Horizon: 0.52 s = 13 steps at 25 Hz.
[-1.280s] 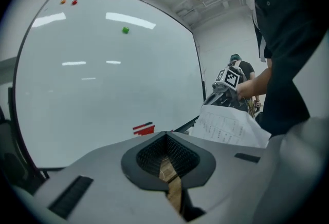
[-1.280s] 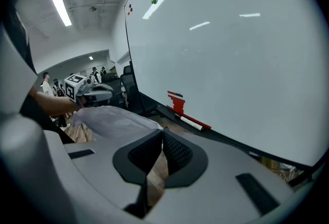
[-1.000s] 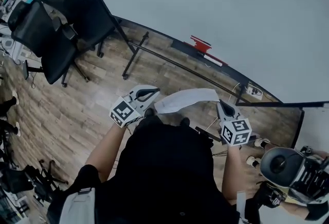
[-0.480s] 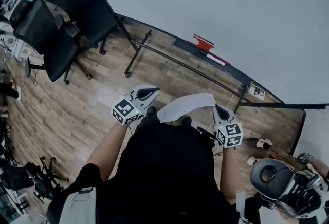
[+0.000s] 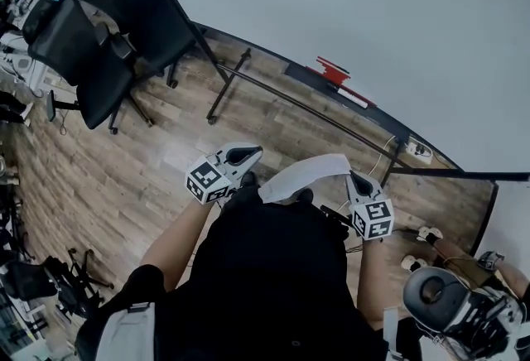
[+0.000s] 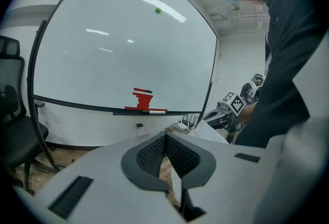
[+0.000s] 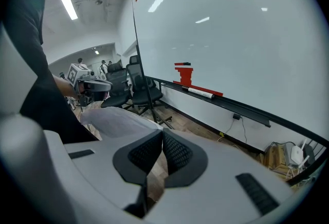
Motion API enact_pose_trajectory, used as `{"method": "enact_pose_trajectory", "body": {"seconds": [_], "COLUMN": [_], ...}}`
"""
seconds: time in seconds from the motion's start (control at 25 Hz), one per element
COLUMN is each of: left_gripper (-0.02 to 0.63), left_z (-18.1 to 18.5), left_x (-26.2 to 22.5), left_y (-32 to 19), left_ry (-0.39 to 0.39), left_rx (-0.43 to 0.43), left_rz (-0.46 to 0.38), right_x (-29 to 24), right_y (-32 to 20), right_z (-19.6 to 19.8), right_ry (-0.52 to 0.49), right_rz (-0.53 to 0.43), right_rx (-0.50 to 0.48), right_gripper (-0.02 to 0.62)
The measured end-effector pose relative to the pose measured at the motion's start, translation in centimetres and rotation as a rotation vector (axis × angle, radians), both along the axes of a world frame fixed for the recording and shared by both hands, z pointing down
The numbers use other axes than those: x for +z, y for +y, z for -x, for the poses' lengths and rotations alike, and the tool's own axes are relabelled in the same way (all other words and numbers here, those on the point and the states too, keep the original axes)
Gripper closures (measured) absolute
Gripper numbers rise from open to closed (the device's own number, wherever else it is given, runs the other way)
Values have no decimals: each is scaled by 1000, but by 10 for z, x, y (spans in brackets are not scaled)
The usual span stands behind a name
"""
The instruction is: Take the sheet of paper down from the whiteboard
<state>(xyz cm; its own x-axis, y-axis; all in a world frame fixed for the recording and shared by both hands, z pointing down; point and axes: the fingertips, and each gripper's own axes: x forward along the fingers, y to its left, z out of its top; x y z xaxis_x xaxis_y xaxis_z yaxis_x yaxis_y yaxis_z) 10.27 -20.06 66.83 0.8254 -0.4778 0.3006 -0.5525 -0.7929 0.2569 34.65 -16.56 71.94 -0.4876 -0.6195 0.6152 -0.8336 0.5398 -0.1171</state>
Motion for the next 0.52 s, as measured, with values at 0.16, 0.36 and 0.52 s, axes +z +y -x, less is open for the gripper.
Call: {"method": "enact_pose_trajectory", "body": {"seconds": [0.16, 0.36, 0.52], "left_gripper": [594, 594, 594], "left_z": [1, -5, -15], "left_x": [3, 3, 5], "left_y": [4, 10, 15], "left_ry": [0, -5, 0], "left_rx": [-7, 6, 5], "left_rz": [27, 44, 59], "right_x": [2, 4, 2], "right_y": [0, -2, -4], "right_z": [-5, -13, -28], "right_ry": [-14, -43, -60], "right_rz": [2, -7, -30], "right_rx": [-8, 13, 21], "right_gripper": [575, 575, 575]}}
